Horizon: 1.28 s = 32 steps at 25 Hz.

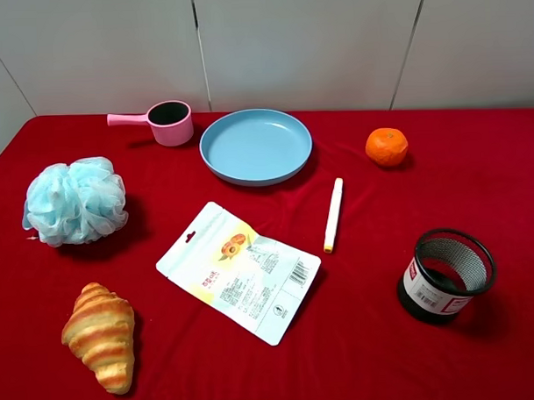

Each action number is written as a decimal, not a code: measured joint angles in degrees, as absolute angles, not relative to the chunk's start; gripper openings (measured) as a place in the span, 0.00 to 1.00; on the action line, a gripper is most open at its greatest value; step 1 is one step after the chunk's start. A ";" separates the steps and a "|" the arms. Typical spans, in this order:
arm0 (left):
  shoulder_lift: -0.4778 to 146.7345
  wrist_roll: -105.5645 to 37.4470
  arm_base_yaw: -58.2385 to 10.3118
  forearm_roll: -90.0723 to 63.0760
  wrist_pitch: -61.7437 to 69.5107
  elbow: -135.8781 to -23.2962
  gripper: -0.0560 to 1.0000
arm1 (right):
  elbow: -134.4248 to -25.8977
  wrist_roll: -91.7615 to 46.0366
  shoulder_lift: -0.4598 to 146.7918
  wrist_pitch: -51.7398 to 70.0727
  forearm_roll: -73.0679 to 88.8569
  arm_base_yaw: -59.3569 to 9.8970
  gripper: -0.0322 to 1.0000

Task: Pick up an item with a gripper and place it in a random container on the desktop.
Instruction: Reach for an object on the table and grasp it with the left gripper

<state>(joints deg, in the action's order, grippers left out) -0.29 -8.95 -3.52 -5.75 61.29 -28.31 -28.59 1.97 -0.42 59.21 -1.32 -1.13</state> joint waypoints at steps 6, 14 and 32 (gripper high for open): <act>-0.29 -8.95 -3.52 -5.75 61.29 -28.31 0.99 | -28.59 1.97 -0.42 59.21 -1.32 -1.13 0.70; -0.29 -8.95 -3.52 -5.75 61.29 -28.31 0.99 | -28.59 1.97 -0.42 59.21 -1.32 -1.13 0.70; -0.29 -8.39 -3.52 -5.70 61.29 -28.31 0.99 | -28.59 1.97 -0.42 59.21 -1.32 -1.13 0.70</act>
